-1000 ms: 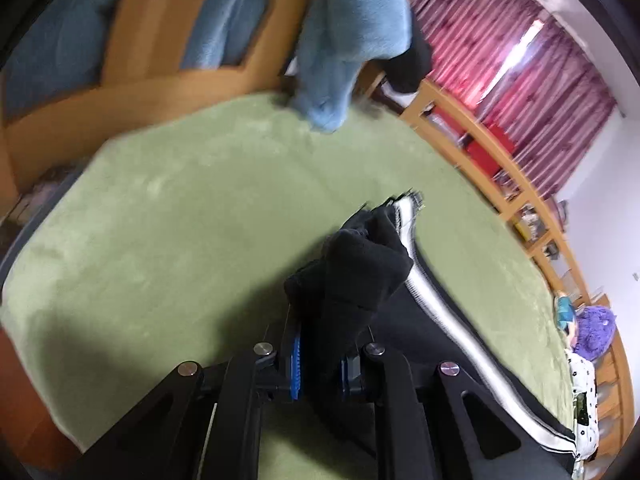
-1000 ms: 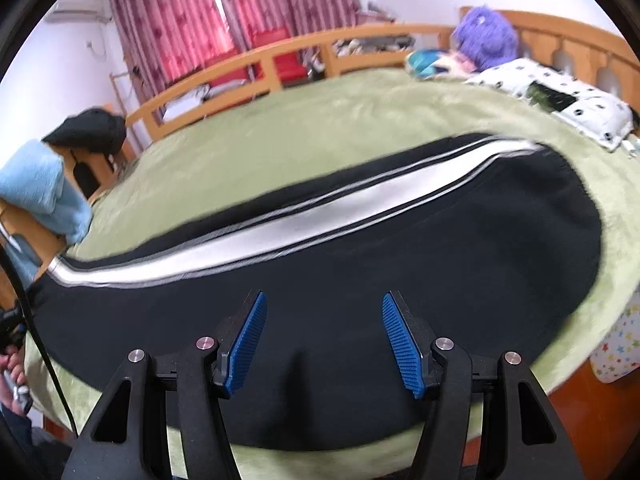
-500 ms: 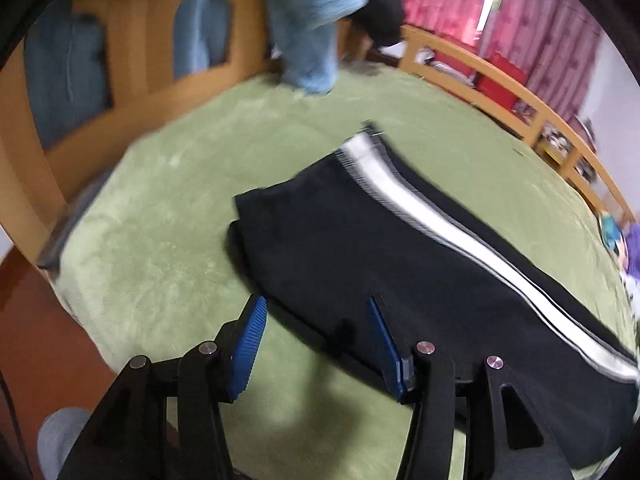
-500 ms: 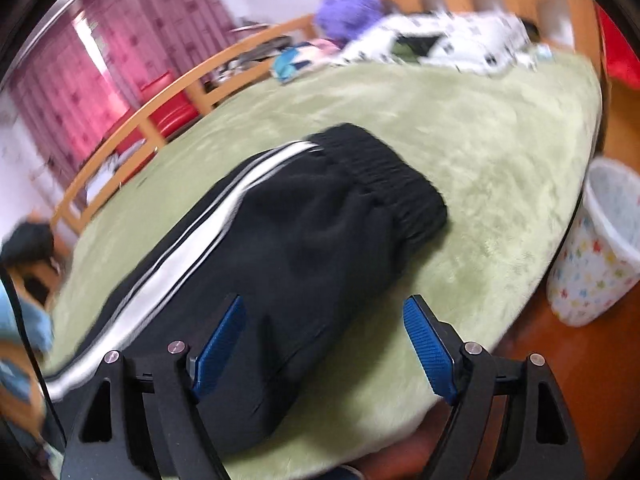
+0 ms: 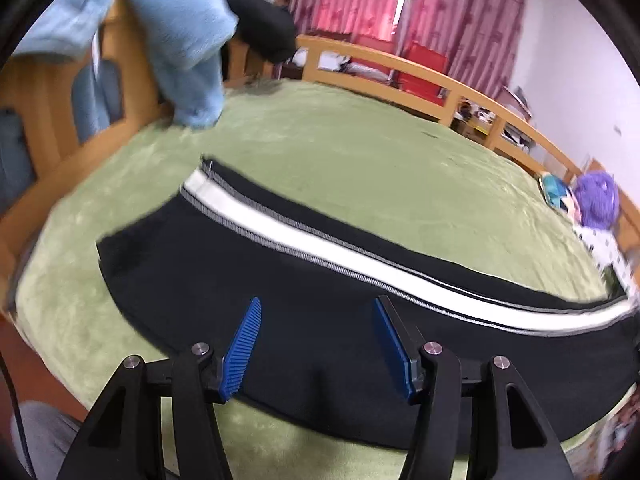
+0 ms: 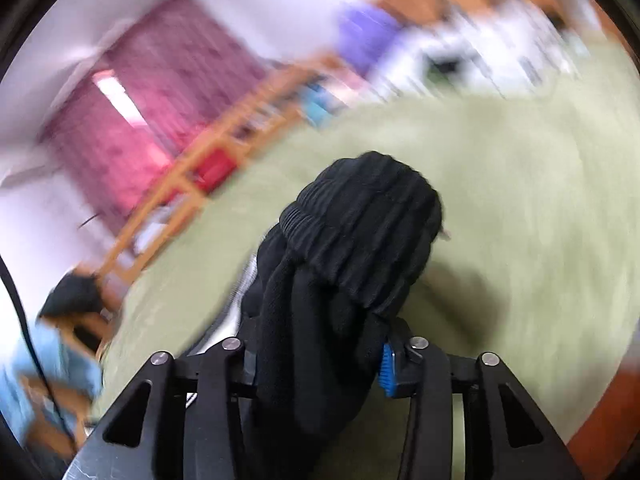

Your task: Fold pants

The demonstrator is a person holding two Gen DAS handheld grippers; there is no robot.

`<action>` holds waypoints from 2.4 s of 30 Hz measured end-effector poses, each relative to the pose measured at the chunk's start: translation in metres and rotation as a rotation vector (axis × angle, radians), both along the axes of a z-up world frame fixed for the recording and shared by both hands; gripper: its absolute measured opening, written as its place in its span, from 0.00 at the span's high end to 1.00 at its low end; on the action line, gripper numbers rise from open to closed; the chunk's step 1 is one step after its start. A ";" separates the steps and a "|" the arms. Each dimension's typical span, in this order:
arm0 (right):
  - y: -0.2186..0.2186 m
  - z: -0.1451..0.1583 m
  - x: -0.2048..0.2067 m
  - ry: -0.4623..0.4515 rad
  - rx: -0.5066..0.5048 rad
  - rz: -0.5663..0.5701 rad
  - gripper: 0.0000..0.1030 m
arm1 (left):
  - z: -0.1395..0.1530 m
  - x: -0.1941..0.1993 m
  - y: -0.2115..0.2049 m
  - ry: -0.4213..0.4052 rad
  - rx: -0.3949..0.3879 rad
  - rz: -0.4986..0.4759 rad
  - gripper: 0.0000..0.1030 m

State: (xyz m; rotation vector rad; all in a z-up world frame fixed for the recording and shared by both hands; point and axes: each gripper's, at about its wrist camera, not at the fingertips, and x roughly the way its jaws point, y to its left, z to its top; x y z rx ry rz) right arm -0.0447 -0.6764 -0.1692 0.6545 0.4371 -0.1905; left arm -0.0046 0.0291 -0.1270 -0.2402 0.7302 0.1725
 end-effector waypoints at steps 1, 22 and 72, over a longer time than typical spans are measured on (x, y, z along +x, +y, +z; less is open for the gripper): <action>-0.004 0.008 -0.004 -0.029 0.000 0.022 0.59 | 0.001 0.000 -0.002 -0.004 0.008 -0.001 0.46; 0.097 0.028 0.008 0.259 -0.322 0.097 0.28 | -0.025 0.042 0.039 0.113 -0.070 -0.037 0.46; 0.319 -0.019 0.131 0.333 -0.417 0.543 0.51 | -0.056 0.175 0.176 0.131 -0.057 0.074 0.49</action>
